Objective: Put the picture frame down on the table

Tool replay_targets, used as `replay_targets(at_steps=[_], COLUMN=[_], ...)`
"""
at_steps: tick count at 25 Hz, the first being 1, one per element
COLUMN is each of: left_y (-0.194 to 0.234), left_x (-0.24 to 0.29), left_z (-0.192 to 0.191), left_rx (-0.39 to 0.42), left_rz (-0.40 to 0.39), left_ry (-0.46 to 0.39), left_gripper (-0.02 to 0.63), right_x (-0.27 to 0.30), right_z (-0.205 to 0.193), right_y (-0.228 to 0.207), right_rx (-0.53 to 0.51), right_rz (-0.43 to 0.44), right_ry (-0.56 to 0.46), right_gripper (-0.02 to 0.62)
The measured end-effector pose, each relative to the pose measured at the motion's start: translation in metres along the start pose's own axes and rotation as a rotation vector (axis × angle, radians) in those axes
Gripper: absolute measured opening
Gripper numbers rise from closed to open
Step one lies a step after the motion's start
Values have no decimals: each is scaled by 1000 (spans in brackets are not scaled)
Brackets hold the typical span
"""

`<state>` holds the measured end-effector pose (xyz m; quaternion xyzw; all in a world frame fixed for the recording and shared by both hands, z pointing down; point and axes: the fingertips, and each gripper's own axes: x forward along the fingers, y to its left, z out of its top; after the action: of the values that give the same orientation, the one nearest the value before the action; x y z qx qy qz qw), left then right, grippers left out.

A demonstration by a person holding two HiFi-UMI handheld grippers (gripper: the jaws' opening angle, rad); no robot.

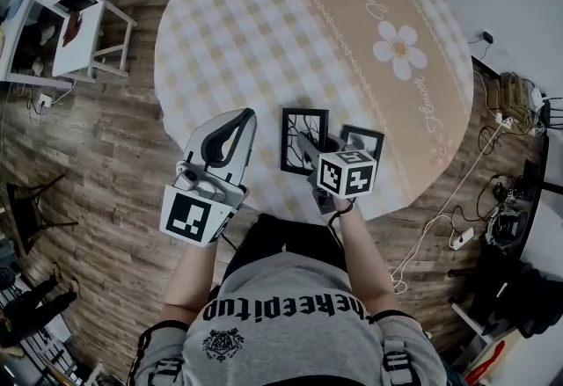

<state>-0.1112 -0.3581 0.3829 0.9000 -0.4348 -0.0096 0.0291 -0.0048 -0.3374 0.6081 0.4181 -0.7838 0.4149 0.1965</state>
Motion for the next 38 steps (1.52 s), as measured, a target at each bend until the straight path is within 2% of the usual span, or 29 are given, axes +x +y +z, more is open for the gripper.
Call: replay_targets(at_steps=[5, 12, 17, 22, 27, 33, 38], left_y=[-14, -15, -16, -18, -19, -20, -16], left_x=[-4, -2, -2, -3, -2, -2, -4], left_z=[-4, -3, -2, -9, -7, -6, -3], left_rx=[-2, 1, 6, -28, -12, -5, 12], left_rz=[-3, -10, -12, -10, -19, -23, -19], left_ry=[2, -1, -10, 33, 17, 8, -7], left_gripper=[14, 14, 14, 14, 14, 14, 14], right_x=[-11, -14, -18, -18, -17, -3, -4], right_z=[-15, -15, -17, -18, -16, -15, -14], right_y=[-18, -30, -36, -37, -35, -20, -24], right_rx=[-135, -192, -172, -168, -215, -169, -247], right_rz=[-122, -207, -224, -224, -240, -167, -240], right_ry=[35, 22, 1, -9, -5, 20, 19], right_gripper=[206, 270, 279, 279, 288, 253, 276])
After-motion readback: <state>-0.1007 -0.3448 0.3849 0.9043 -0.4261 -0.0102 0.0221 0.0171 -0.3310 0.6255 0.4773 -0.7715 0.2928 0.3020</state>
